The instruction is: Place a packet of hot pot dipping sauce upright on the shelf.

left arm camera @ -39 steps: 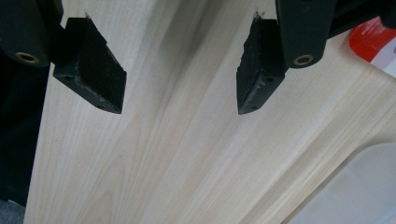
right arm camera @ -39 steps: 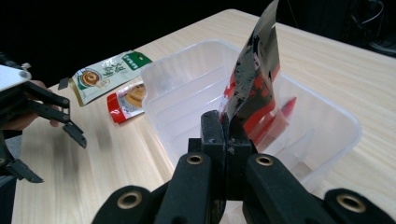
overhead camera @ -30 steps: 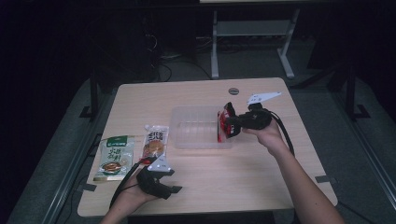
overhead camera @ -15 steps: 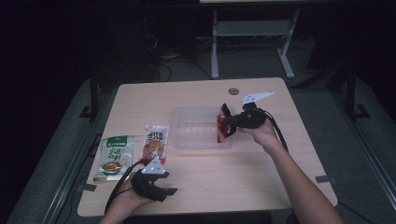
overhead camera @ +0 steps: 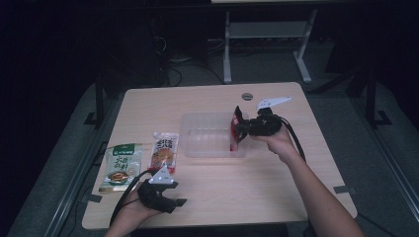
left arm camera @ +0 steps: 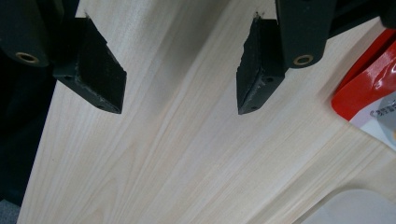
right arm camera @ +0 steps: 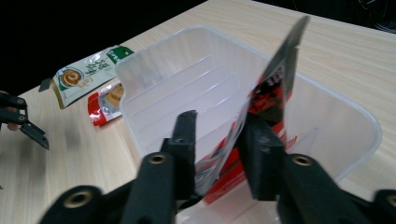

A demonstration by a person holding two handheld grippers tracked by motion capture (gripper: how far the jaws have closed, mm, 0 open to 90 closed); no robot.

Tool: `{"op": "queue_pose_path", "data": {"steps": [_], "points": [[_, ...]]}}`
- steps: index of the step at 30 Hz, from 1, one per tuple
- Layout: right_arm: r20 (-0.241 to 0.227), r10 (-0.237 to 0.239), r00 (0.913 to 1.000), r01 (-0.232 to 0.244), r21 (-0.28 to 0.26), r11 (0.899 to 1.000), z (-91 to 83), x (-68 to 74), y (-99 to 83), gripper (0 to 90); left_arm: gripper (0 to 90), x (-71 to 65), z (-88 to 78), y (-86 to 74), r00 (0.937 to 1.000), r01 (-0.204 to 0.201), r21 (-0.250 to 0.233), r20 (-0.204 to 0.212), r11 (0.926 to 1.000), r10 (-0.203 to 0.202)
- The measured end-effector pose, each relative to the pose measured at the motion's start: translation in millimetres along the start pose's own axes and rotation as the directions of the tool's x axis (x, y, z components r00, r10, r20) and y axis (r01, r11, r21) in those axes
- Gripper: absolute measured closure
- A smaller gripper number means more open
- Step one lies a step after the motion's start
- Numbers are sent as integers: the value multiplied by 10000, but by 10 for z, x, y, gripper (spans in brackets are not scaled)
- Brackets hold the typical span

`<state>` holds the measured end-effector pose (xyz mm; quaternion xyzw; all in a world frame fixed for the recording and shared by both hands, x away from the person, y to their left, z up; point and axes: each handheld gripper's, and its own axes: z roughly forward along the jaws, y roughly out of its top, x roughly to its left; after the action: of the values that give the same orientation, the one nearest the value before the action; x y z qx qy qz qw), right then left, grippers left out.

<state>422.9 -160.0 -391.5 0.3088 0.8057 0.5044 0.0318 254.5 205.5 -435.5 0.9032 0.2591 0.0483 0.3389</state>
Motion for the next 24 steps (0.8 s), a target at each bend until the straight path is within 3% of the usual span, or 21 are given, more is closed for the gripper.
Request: {"op": "queue_pose_path", "data": {"steps": [7, 12, 13, 19, 24], "points": [[350, -95, 9993, 87, 229, 9997, -89, 99, -10, 391, 330, 42, 52, 96, 9994, -303, 0, 181, 9995, 303], [787, -402, 9961, 378, 324, 9988, -193, 176, -51, 343, 330, 61, 88, 173, 9978, -570, 4, 337, 9984, 570], [811, -359, 9961, 331, 361, 9988, -219, 187, -70, 337, 330, 53, 102, 186, 9984, -414, -139, 381, 9990, 419], [1163, -444, 9922, 387, 509, 9980, -395, 285, -198, 313, 330, 81, 124, 279, 9965, -750, 52, 381, 9972, 748], [1393, -579, 9886, 486, 692, 9964, -521, 395, -278, 283, 330, 99, 140, 316, 9964, -779, 36, 337, 9970, 777]]}}
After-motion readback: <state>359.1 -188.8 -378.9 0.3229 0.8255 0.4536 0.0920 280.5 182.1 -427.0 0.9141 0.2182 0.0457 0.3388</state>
